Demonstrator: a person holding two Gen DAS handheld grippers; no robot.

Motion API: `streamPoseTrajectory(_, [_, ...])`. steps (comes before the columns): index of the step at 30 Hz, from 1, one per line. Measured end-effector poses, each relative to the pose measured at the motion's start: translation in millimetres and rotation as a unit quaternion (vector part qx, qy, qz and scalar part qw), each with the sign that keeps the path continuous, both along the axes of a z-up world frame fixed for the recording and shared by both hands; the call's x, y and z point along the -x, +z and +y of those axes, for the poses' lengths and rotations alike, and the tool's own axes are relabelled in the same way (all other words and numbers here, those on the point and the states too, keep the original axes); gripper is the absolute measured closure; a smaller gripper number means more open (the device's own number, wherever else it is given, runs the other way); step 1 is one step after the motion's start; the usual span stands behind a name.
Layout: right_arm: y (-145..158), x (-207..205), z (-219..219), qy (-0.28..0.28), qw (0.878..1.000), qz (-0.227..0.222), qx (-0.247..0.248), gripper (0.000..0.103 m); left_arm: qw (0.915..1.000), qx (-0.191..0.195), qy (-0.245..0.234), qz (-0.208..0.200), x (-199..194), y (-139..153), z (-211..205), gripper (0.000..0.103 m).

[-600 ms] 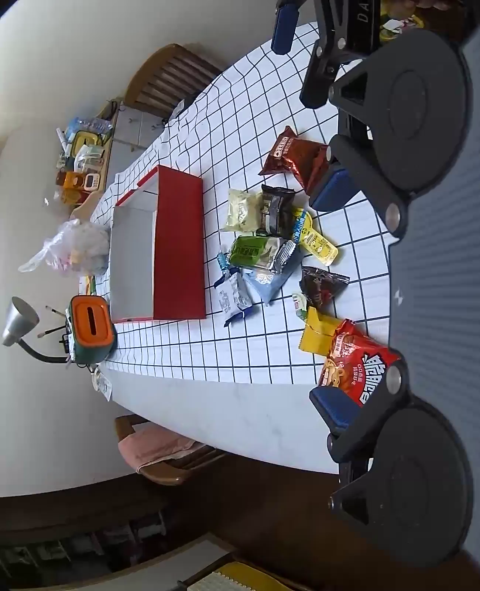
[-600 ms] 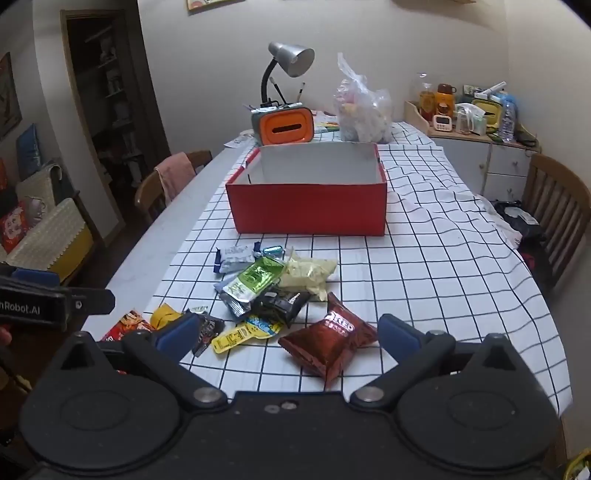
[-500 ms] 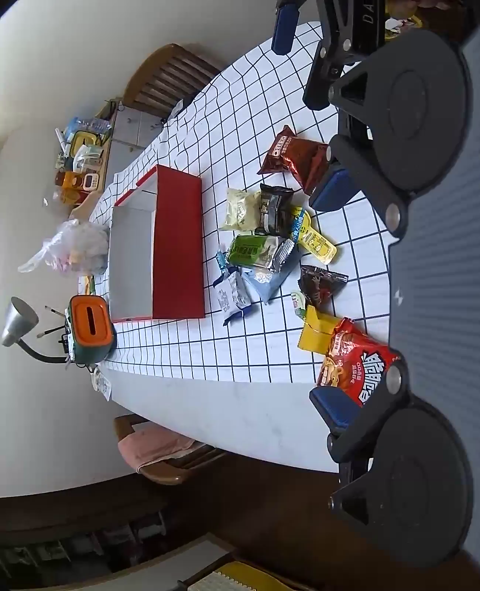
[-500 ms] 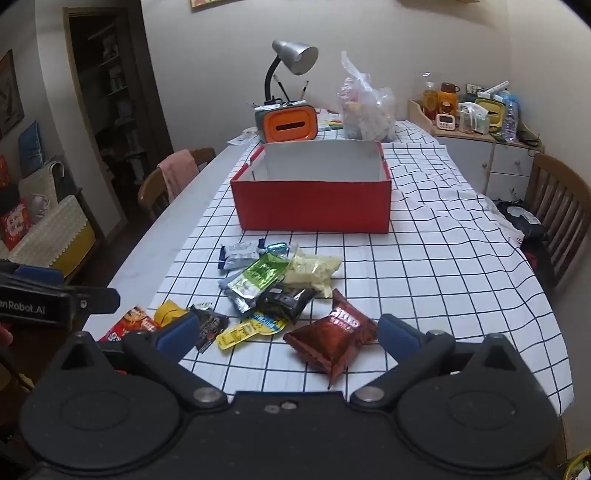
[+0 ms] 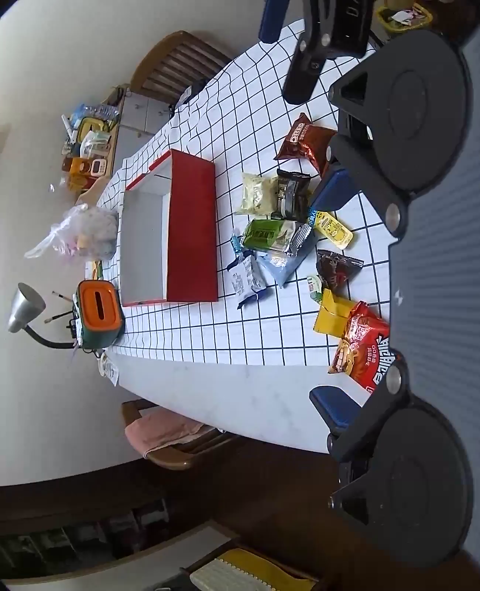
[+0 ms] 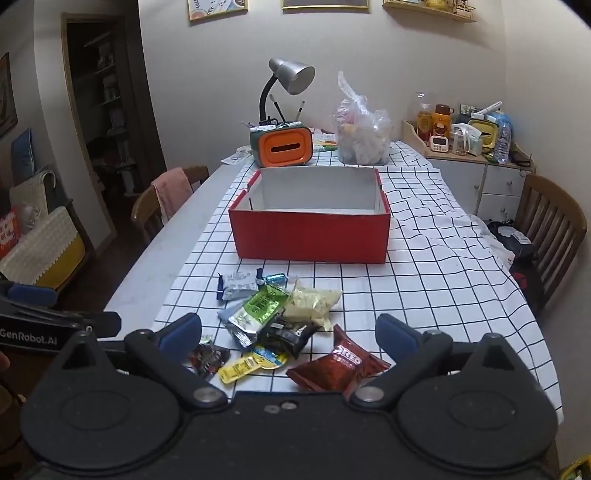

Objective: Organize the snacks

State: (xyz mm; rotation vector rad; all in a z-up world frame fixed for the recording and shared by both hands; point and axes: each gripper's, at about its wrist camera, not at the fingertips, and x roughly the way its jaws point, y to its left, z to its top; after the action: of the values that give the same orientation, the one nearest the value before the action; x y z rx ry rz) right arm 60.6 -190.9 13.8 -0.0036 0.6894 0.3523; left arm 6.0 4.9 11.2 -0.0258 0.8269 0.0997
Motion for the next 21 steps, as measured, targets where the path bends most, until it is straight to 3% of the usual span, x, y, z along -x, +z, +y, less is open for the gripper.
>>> streamPoseTrajectory(21, [-2.7, 5.6, 11.6, 0.007, 1.000, 0.020, 0.003, 0.003, 0.9998, 0.012, -0.005, 0.012, 3.6, 2.3, 2.2, 0.002])
